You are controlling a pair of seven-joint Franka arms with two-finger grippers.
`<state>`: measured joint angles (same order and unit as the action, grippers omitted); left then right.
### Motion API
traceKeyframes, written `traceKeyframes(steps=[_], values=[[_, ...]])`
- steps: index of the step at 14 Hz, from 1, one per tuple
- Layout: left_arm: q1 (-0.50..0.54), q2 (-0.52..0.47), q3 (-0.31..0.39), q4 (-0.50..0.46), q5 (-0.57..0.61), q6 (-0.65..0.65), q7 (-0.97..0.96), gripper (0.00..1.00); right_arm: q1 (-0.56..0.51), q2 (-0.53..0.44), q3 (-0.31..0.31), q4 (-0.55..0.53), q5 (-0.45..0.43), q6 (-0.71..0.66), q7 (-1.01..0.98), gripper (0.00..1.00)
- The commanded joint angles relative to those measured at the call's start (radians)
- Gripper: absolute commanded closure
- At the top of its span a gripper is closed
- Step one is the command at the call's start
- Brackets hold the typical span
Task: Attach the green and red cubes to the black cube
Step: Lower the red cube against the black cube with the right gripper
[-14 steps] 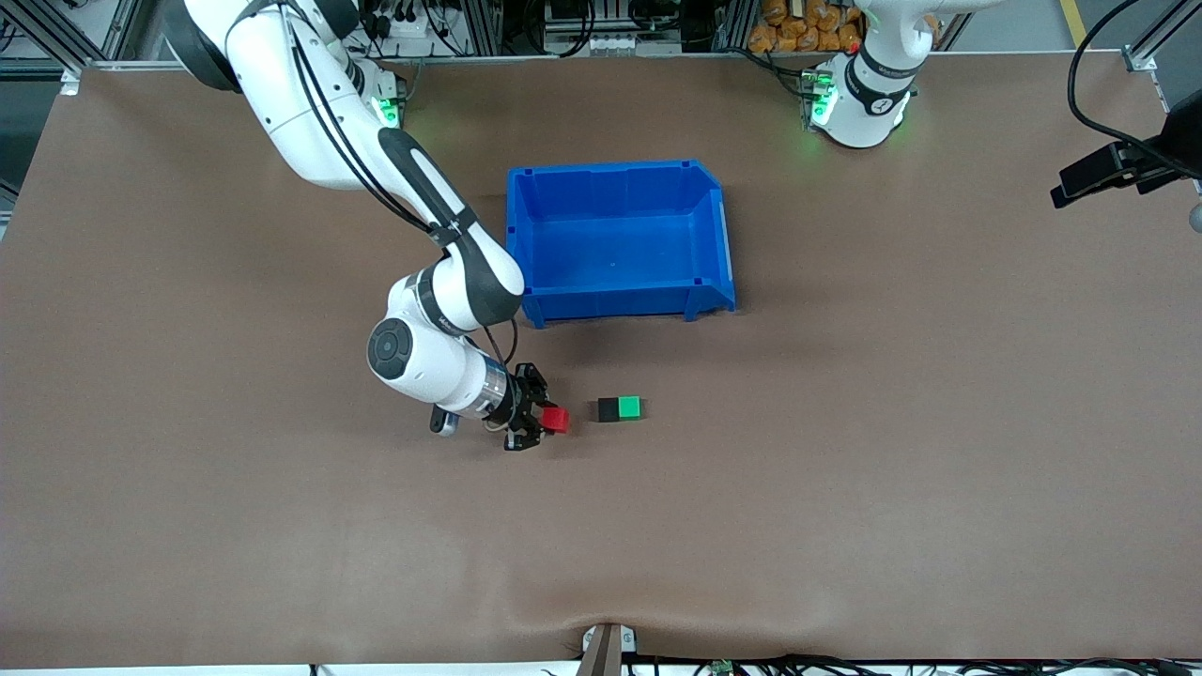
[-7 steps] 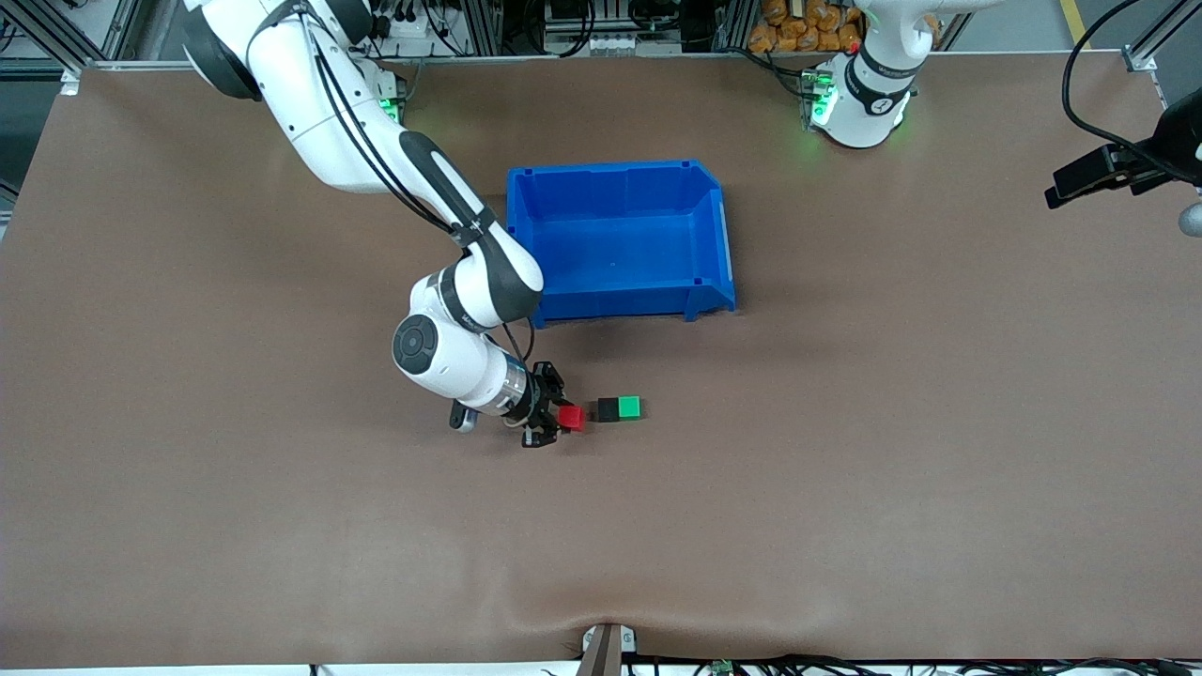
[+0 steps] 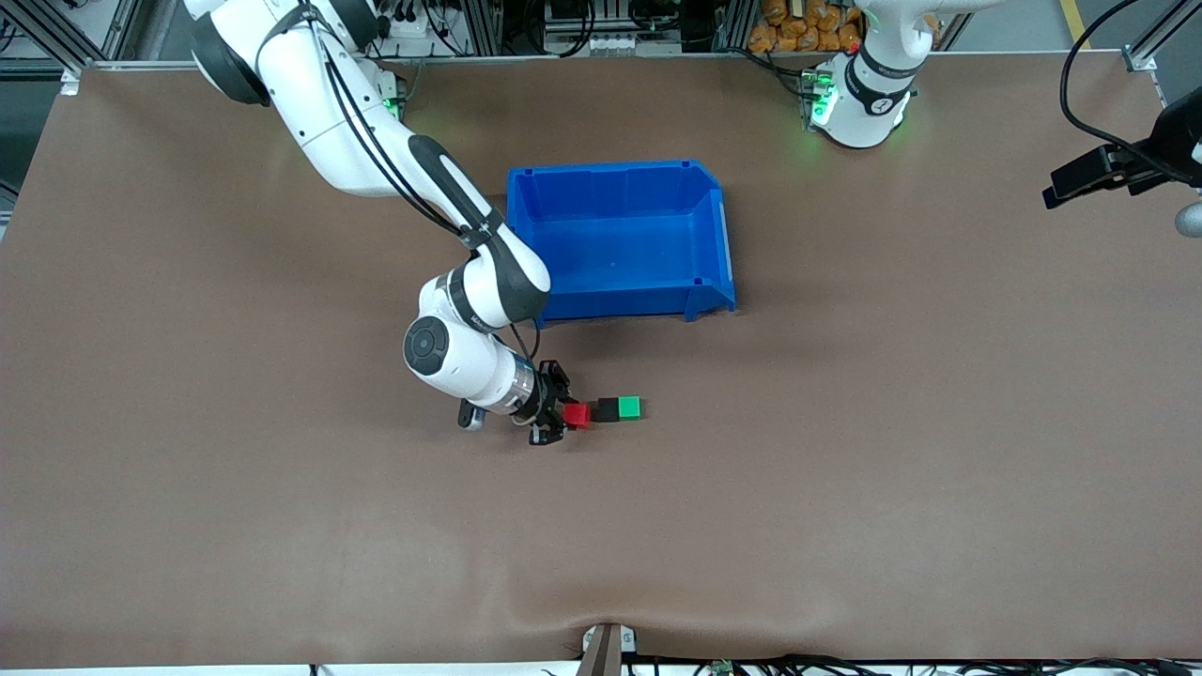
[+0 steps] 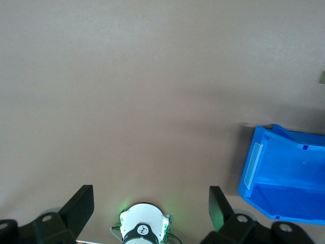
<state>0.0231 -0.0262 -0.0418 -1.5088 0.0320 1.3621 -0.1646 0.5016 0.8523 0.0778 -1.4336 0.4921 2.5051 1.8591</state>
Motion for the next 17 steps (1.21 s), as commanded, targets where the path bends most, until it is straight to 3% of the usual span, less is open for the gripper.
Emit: traceKeyframes(steps=[1, 17], values=[[0.003, -0.031, 0.000, -0.024, -0.018, -0.001, -0.009, 0.00, 0.018, 0.027, -0.010, 0.032, 0.005, 0.005, 0.020, 1.00], [-0.003, -0.015, -0.020, -0.021, -0.020, 0.005, 0.036, 0.00, 0.046, 0.060, -0.010, 0.044, 0.005, 0.034, 0.020, 1.00]])
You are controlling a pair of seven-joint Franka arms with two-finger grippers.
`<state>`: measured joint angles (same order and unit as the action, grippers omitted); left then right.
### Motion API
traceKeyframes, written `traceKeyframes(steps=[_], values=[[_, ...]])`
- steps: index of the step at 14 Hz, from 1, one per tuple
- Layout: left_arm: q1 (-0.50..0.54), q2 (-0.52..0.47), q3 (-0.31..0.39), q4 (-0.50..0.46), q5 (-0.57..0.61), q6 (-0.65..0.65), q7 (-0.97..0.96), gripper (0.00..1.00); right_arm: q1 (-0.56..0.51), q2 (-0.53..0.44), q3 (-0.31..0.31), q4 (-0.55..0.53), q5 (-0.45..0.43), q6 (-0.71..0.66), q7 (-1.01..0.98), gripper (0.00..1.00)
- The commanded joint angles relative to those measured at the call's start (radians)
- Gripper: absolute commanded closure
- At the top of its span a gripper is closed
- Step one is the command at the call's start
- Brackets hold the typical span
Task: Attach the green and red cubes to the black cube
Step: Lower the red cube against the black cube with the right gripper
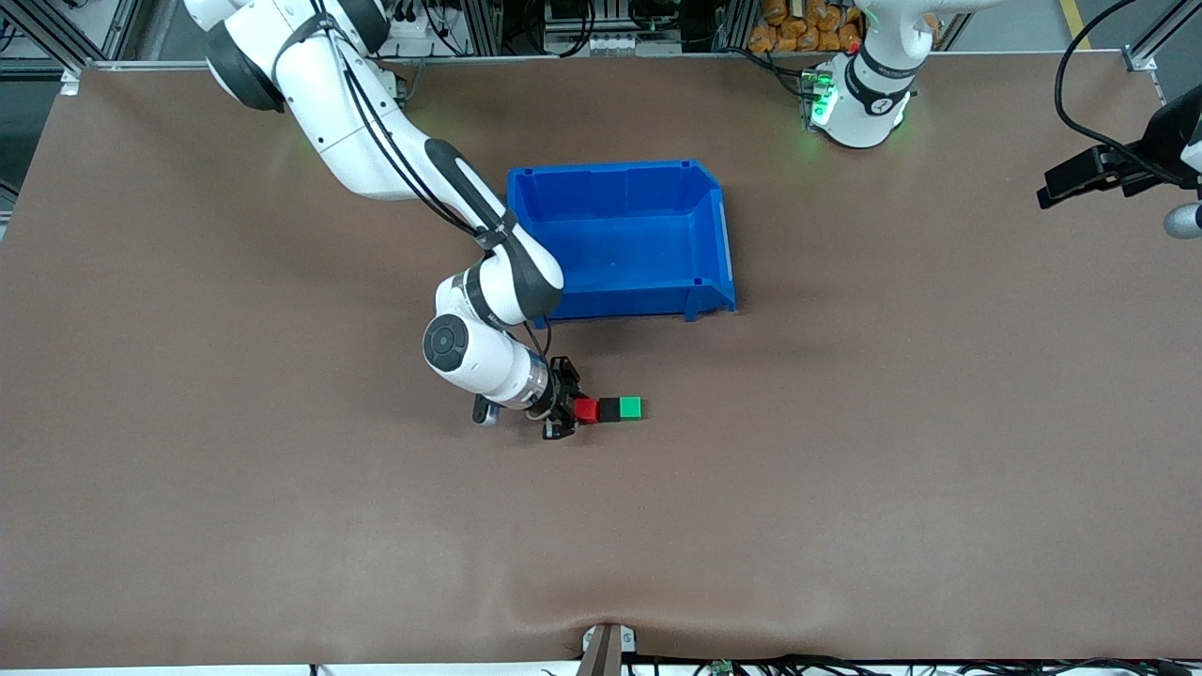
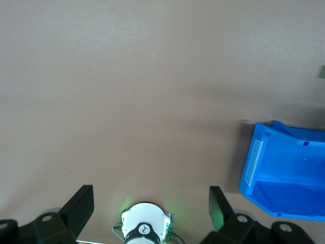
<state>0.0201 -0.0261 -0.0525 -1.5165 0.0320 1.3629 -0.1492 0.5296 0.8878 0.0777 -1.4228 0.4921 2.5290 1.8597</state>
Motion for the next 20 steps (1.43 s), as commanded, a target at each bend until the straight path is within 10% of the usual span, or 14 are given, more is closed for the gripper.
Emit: traceKeyframes(steps=[1, 8, 13, 20], values=[[0.001, -0.017, -0.016, -0.013, -0.020, 0.002, 0.022, 0.00, 0.018, 0.026, -0.010, 0.033, 0.005, 0.011, 0.019, 1.00], [-0.003, -0.003, -0.059, -0.004, -0.018, 0.007, 0.020, 0.00, 0.023, 0.034, -0.010, 0.041, 0.005, 0.011, 0.018, 1.00], [-0.006, 0.000, -0.064, 0.008, -0.010, 0.033, 0.020, 0.00, 0.027, 0.033, -0.013, 0.041, -0.042, 0.011, 0.018, 0.44], [-0.037, 0.015, -0.081, 0.039, -0.006, 0.036, 0.019, 0.00, 0.027, 0.031, -0.013, 0.039, -0.061, 0.010, 0.019, 0.00]])
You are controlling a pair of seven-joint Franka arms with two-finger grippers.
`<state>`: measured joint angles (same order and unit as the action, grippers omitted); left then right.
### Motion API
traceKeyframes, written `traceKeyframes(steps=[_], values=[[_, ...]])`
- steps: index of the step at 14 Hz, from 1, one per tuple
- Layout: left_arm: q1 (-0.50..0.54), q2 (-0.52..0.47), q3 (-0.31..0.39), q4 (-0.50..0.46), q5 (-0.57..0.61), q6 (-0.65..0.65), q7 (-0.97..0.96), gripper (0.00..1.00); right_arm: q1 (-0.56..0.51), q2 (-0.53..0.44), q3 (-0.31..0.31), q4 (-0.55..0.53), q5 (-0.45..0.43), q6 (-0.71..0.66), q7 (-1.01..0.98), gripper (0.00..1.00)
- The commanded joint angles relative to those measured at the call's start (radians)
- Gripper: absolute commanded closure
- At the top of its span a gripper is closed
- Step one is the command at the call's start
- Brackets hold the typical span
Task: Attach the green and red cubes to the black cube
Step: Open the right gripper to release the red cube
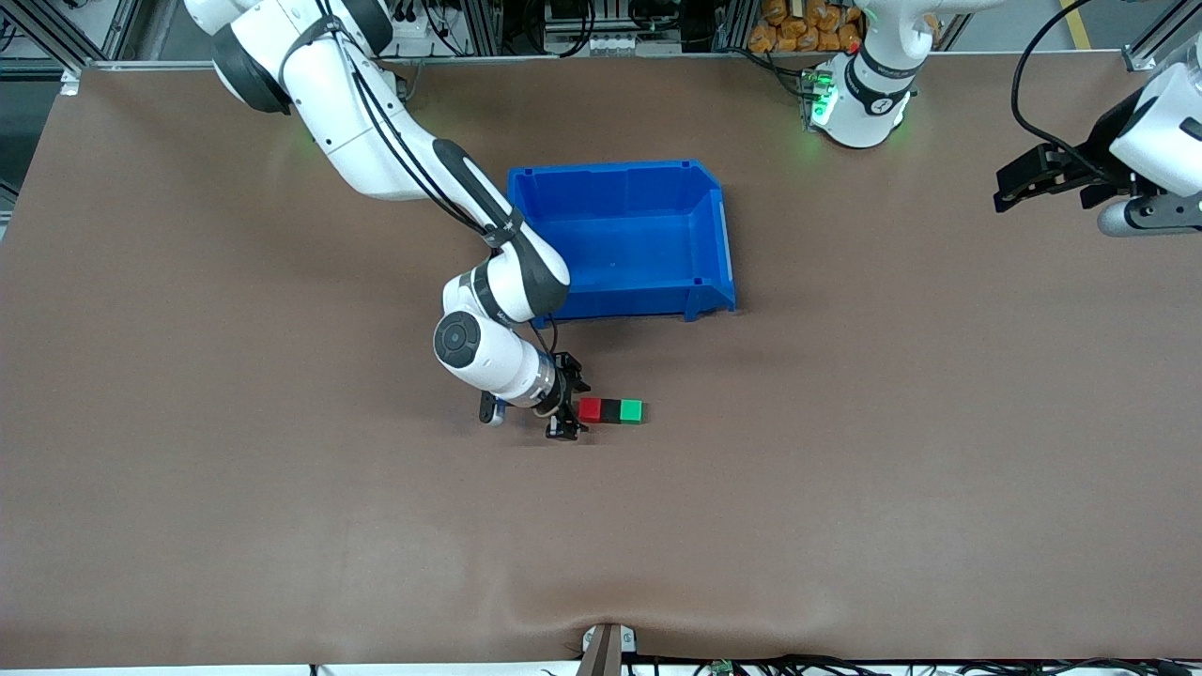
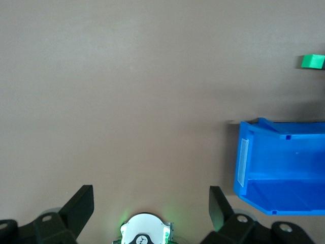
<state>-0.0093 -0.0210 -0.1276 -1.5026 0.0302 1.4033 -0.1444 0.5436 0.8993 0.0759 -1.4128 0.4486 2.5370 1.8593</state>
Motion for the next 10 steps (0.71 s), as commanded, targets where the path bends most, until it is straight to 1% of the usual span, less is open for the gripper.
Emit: traceKeyframes(steps=[1, 4, 7, 10], values=[[-0.006, 0.010, -0.013, 0.025, -0.001, -0.004, 0.014, 0.00, 0.012, 0.018, -0.011, 0.031, -0.018, 0.000, 0.020, 0.00], [0.002, 0.001, -0.046, 0.025, 0.000, -0.006, 0.014, 0.00, 0.009, 0.012, -0.013, 0.029, -0.039, -0.001, 0.018, 0.00], [0.008, -0.002, -0.046, 0.021, -0.009, -0.007, 0.006, 0.00, -0.007, 0.004, -0.010, 0.031, -0.037, -0.003, 0.015, 0.00], [0.011, 0.006, -0.038, 0.025, 0.000, -0.006, 0.012, 0.00, -0.001, -0.007, -0.011, 0.031, -0.059, -0.009, 0.009, 0.00]])
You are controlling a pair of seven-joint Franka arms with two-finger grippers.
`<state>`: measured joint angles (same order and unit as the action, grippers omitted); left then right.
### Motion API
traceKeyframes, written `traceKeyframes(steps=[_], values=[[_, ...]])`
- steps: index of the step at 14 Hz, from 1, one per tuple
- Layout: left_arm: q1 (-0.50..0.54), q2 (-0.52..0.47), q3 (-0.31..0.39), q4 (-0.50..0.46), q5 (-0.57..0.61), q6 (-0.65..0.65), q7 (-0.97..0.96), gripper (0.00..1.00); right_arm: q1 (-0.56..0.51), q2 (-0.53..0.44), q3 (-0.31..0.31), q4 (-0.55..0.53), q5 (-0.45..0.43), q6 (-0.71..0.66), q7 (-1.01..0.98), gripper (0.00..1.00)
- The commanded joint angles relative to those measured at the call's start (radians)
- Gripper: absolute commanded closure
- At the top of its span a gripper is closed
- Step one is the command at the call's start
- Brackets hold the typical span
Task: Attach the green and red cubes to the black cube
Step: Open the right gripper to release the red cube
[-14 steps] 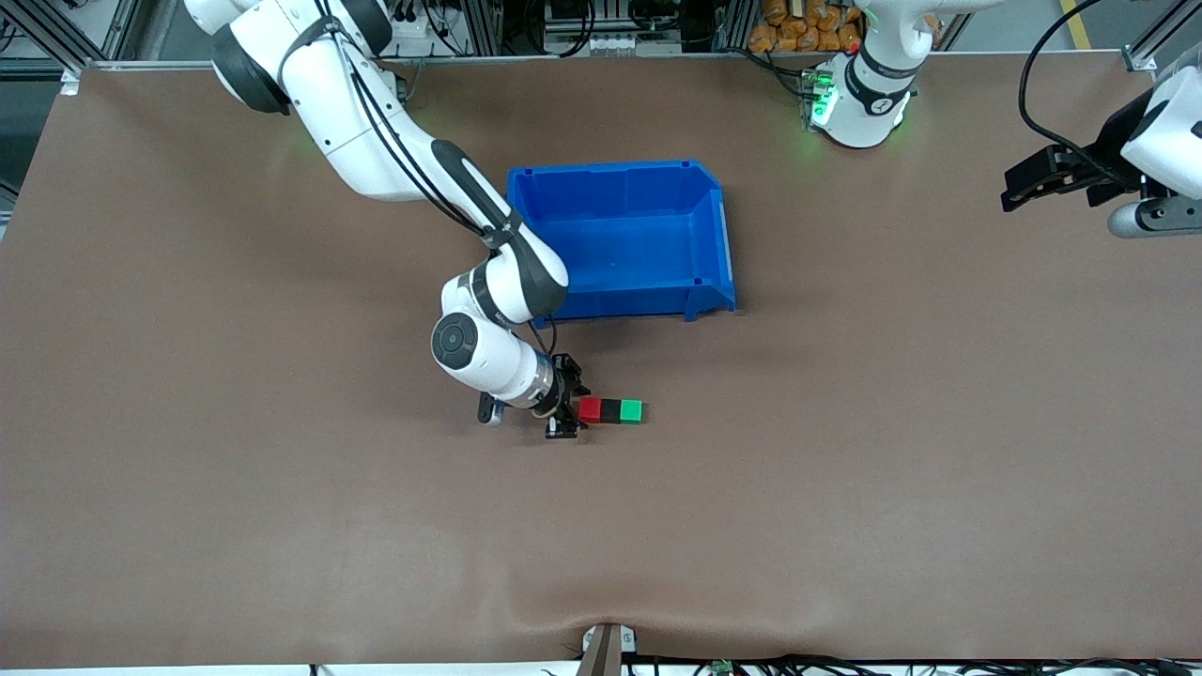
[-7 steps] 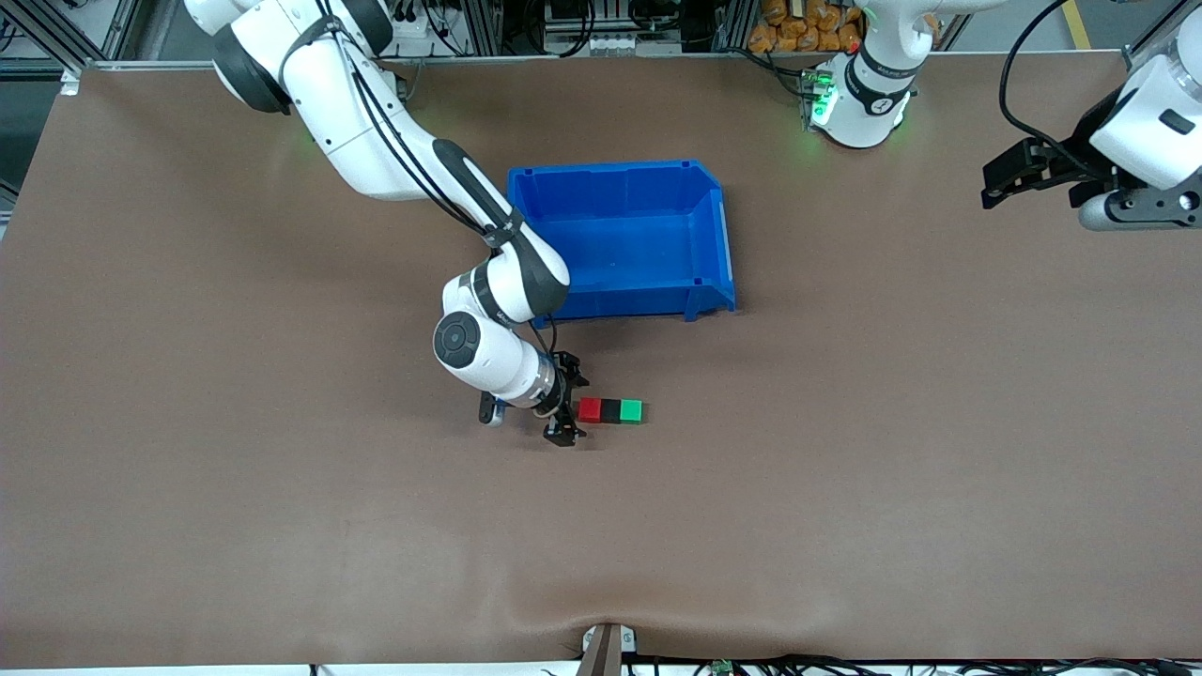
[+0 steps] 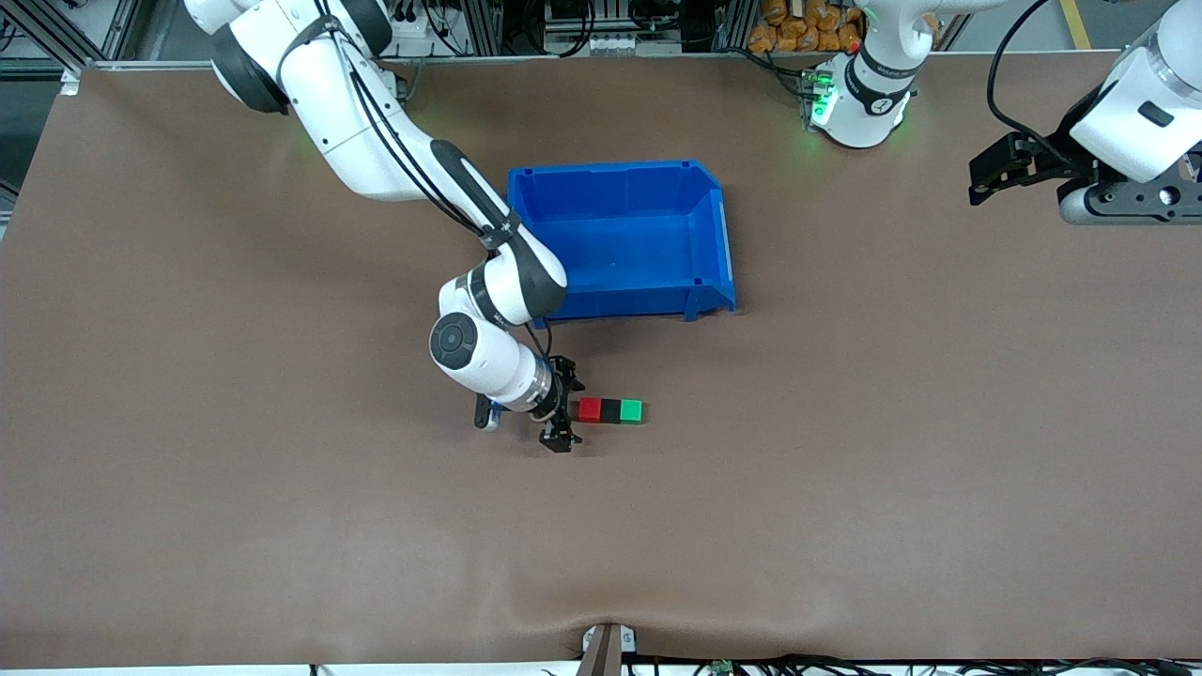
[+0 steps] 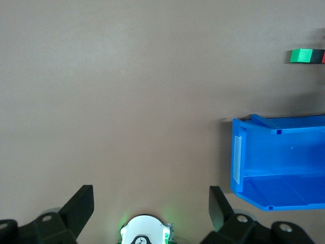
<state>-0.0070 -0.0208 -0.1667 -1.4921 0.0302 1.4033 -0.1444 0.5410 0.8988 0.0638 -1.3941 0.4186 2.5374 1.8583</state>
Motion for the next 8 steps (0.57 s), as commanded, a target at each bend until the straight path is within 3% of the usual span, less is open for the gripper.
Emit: traceKeyframes(steps=[1, 8], values=[[0.009, 0.001, 0.003, 0.015, -0.001, -0.006, 0.011, 0.00, 0.001, -0.008, 0.001, 0.012, -0.037, -0.011, 0.012, 0.00], [0.013, -0.011, 0.012, 0.015, -0.001, -0.006, 0.016, 0.00, -0.006, -0.018, 0.002, 0.007, -0.037, -0.028, 0.009, 0.00]])
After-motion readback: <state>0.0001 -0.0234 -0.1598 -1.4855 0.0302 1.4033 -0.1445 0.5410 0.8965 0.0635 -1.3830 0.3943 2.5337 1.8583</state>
